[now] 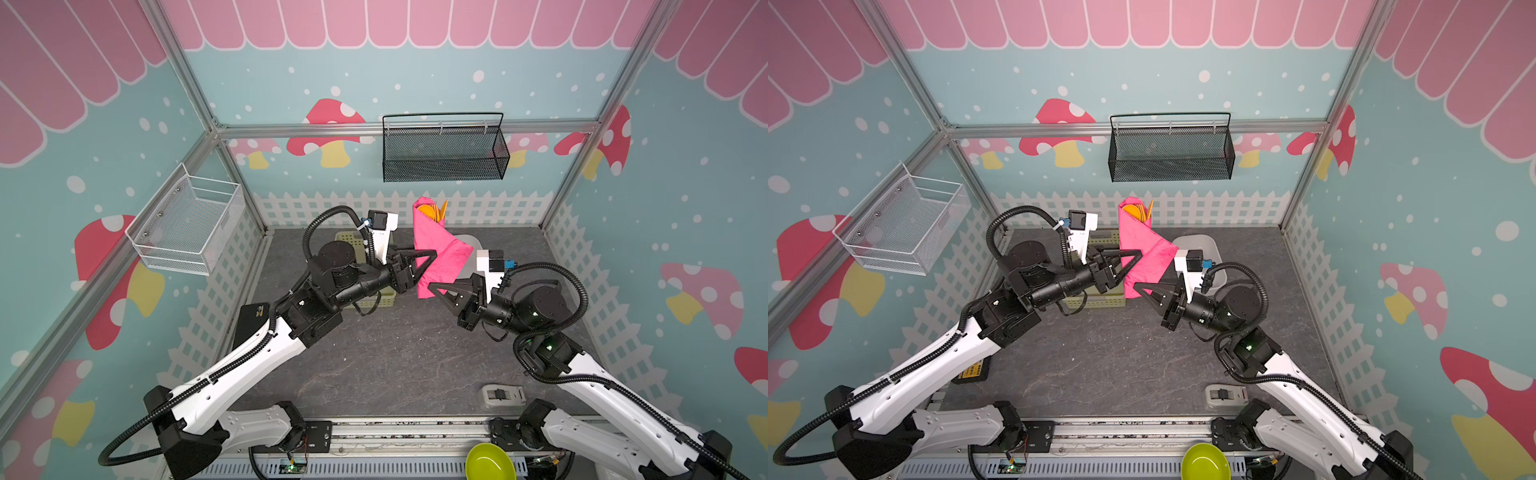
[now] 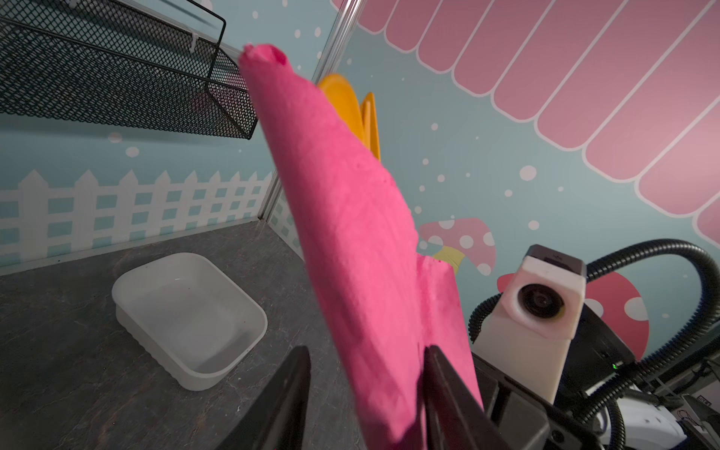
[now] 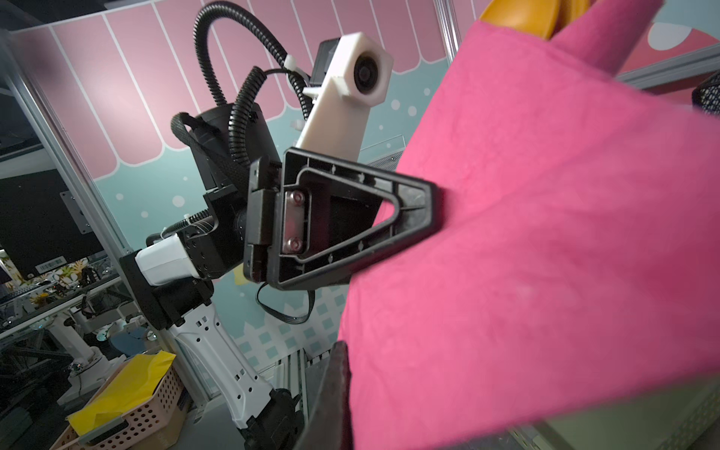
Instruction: Place the utensils on the paper napkin and roll it up
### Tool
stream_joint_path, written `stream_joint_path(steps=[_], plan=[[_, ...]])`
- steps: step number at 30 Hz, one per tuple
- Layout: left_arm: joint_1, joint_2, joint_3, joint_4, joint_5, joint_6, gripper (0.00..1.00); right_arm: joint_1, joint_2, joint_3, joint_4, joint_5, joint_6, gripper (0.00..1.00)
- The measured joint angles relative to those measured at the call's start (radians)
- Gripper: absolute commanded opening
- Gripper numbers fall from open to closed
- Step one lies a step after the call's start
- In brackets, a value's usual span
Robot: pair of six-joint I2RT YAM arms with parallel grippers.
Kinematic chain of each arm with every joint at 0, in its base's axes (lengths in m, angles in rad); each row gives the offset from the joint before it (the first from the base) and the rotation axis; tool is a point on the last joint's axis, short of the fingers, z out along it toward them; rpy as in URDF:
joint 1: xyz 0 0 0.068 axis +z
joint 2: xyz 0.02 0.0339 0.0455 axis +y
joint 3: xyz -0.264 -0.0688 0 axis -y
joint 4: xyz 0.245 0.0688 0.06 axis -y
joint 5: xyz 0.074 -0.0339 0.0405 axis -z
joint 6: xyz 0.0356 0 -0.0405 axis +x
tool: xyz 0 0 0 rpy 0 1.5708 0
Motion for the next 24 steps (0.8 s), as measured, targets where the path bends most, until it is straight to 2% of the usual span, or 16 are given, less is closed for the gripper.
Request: stream_joint_path(steps=[7, 13, 24], plan=[[0.000, -0.073, -0.045, 0.055, 0.131, 0.008, 0.58, 0.000, -0.035, 0.000, 0.058, -0.038, -0.019, 0.00], [0.000, -0.080, -0.045, 0.084, 0.251, 0.010, 0.57, 0.000, -0.046, 0.000, 0.113, -0.128, -0.053, 0.00], [0.000, -0.061, -0.031, 0.086, 0.347, 0.015, 0.49, 0.000, -0.032, 0.003, 0.132, -0.259, -0.096, 0.00]])
